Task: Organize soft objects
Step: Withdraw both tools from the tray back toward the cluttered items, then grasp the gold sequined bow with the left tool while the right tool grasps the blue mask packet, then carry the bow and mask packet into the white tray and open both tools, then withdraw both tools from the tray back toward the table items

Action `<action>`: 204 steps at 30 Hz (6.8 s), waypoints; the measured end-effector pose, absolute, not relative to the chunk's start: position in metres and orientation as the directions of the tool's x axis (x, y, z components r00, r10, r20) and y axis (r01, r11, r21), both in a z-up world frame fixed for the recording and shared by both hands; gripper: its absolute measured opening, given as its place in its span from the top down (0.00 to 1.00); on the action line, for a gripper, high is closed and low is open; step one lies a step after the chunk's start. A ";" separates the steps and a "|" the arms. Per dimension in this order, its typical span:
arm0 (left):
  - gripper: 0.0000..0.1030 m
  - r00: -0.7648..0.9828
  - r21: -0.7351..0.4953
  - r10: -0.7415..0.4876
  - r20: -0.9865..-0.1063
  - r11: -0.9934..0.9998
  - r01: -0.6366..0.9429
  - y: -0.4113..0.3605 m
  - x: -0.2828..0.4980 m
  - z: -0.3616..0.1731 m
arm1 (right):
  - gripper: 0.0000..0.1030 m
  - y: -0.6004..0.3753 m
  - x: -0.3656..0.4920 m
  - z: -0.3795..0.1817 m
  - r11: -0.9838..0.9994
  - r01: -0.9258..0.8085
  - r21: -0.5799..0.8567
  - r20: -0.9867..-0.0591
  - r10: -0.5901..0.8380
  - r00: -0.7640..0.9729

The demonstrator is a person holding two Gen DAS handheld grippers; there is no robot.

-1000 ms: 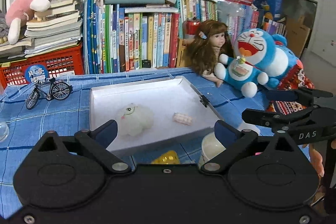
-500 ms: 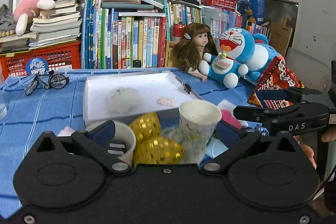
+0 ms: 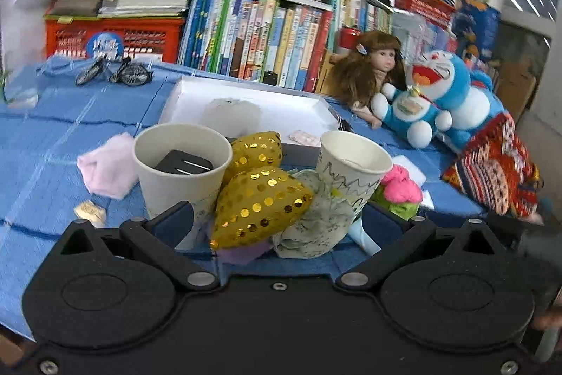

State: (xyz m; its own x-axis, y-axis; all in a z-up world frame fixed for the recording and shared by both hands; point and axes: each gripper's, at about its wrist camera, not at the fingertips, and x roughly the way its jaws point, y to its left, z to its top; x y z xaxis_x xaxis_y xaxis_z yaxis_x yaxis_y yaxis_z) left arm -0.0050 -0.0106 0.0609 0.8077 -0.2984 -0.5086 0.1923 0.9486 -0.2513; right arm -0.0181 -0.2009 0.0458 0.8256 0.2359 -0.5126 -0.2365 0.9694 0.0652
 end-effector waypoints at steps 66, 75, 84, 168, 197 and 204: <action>0.21 0.757 -0.238 -0.232 -0.611 0.966 0.103 -0.031 -0.002 0.016 | 0.76 -0.198 -0.009 0.006 0.977 -0.207 0.047 -0.582 0.195 0.789; 0.56 0.746 -0.178 -0.287 -0.601 0.958 0.225 -0.042 -0.009 0.021 | 0.77 -0.197 -0.010 0.016 0.976 -0.211 0.062 -0.570 0.208 0.795; 0.56 0.762 -0.164 -0.374 -0.529 0.926 0.341 -0.031 -0.016 0.079 | 0.77 -0.204 -0.019 0.058 0.976 -0.204 0.074 -0.503 0.213 0.838; 0.24 0.524 -0.195 -0.271 -0.808 0.961 0.195 0.034 0.299 0.087 | 0.30 -0.196 0.255 0.068 0.970 -0.220 0.100 -0.757 0.217 0.616; 0.18 0.747 -0.116 -0.271 -0.607 0.960 0.254 0.074 0.112 0.131 | 0.15 -0.174 0.067 0.138 0.961 -0.270 -0.054 -0.501 0.208 0.840; 0.18 0.787 -0.106 -0.229 -0.572 0.973 0.205 0.096 0.073 0.115 | 0.14 -0.171 0.030 0.110 0.955 -0.290 -0.062 -0.501 0.222 0.837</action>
